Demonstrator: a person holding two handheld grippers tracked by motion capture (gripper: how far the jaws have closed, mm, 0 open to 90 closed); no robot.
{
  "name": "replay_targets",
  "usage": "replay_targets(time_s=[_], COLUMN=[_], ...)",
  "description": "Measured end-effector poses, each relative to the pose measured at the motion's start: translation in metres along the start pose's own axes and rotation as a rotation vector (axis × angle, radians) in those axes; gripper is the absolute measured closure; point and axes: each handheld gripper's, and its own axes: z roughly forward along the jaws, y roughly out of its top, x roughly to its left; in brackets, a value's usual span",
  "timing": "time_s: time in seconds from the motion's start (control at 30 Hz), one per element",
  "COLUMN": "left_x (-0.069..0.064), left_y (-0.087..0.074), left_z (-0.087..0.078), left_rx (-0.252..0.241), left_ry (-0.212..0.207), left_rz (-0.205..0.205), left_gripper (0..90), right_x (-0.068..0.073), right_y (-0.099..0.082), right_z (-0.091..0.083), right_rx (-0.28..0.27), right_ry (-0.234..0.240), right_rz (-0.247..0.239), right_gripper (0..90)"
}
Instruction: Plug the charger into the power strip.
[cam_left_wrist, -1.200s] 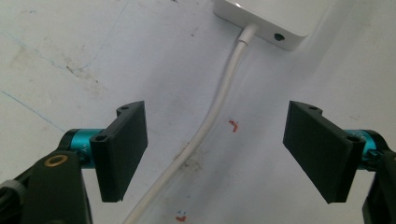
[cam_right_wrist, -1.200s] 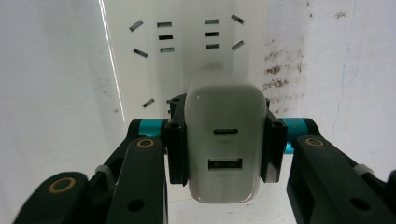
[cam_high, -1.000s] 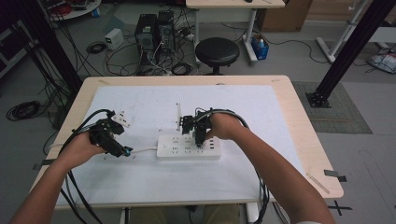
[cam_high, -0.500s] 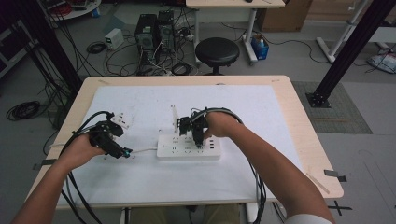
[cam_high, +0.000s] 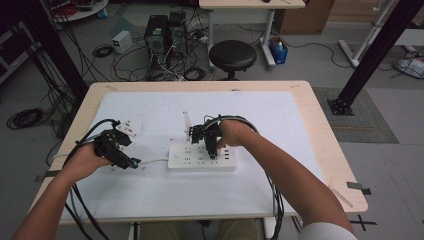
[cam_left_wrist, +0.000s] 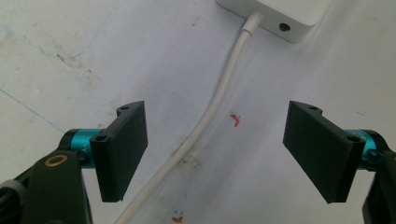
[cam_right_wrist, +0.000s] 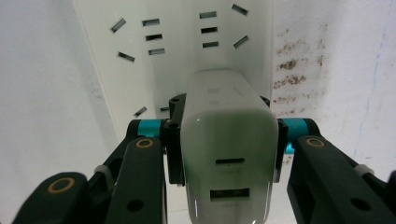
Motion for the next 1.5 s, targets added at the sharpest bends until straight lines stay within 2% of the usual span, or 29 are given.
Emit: replay_targets(time_s=[0.03, 0.13, 0.33, 0.47, 0.5, 0.57, 0.6, 0.67, 0.73, 0.8, 0.87, 0.97, 1.0, 1.03, 1.07, 1.13, 1.17, 1.2, 1.27, 1.33, 1.43, 1.5], left_x=[0.001, 0.004, 0.003, 0.003, 0.003, 0.003, 0.003, 0.003, 0.004, 0.005, 0.005, 0.004, 0.003, 0.003, 0.002, 0.002, 0.001, 0.001, 0.000, 0.000, 0.000, 0.000], left_y=[-0.001, -0.003, -0.002, -0.004, -0.004, -0.005, -0.006, -0.008, -0.009, -0.010, -0.010, -0.007, -0.006, -0.005, -0.004, -0.002, -0.001, 0.000, 0.002, 0.004, 0.006, 0.007], left_z=[0.000, 0.000, 0.002, 0.004, 0.003, 0.002, 0.002, 0.001, 0.000, -0.001, -0.001, -0.002, -0.002, -0.002, -0.002, -0.002, -0.003, -0.003, -0.003, -0.004, -0.006, -0.008], left_rx=[0.006, 0.003, 0.006, 0.002, 0.008, 0.004, -0.002, -0.010, -0.024, -0.028, -0.042, -0.042, -0.043, -0.045, -0.049, -0.050, -0.052, -0.055, -0.052, -0.049, -0.058, -0.061], left_ry=[0.001, 0.006, -0.001, -0.001, 0.000, 0.001, 0.003, 0.006, 0.012, 0.016, 0.016, 0.018, 0.014, 0.016, 0.015, 0.016, 0.015, 0.015, 0.014, 0.015, 0.020, 0.019], left_rz=[0.004, -0.020, -0.005, -0.019, -0.013, -0.014, -0.019, -0.024, -0.033, -0.036, -0.045, -0.028, -0.025, -0.022, -0.027, -0.015, -0.018, -0.018, -0.007, 0.003, 0.003, 0.008], left_gripper=[22.0, 22.0, 22.0, 22.0, 22.0, 22.0, 22.0, 22.0, 22.0, 22.0, 22.0, 22.0, 22.0, 22.0, 22.0, 22.0, 22.0, 22.0, 22.0, 22.0, 22.0, 22.0], right_x=[-0.002, -0.005, -0.001, 0.002, 0.002, 0.001, 0.001, -0.001, -0.005, -0.009, -0.013, -0.016, -0.017, -0.016, -0.017, -0.015, -0.015, -0.016, -0.014, -0.013, -0.008, -0.005], right_y=[0.000, -0.001, -0.002, -0.003, -0.003, -0.003, -0.004, -0.007, -0.015, -0.026, -0.040, -0.058, -0.065, -0.072, -0.079, -0.090, -0.097, -0.104, -0.116, -0.125, -0.138, -0.147], right_z=[0.000, 0.000, 0.000, 0.000, 0.000, 0.001, 0.001, -0.004, -0.012, -0.022, -0.030, -0.038, -0.041, -0.045, -0.047, -0.051, -0.053, -0.054, -0.056, -0.056, -0.058, -0.061], right_rx=[-0.005, -0.012, -0.015, -0.028, -0.033, -0.032, -0.033, -0.066, -0.143, -0.228, -0.312, -0.366, -0.392, -0.408, -0.414, -0.412, -0.409, -0.412, -0.410, -0.403, -0.390, -0.407], right_ry=[0.014, 0.030, 0.002, -0.008, -0.006, 0.007, -0.001, -0.002, 0.010, 0.040, 0.047, 0.030, 0.015, -0.022, -0.044, -0.122, -0.122, -0.081, -0.052, 0.007, -0.030, -0.051], right_rz=[0.001, -0.001, -0.012, 0.003, 0.006, 0.007, 0.018, 0.049, 0.092, 0.154, 0.193, 0.314, 0.331, 0.369, 0.382, 0.439, 0.454, 0.452, 0.478, 0.486, 0.526, 0.565], right_gripper=[62.0, 61.9, 60.8, 59.9, 56.8, 45.8, 38.4, 29.9, 21.4, 20.5, 12.0, 12.0, 11.9, 12.0, 11.9, 11.9, 11.9, 11.9, 11.9, 11.7, 0.9, 0.8])
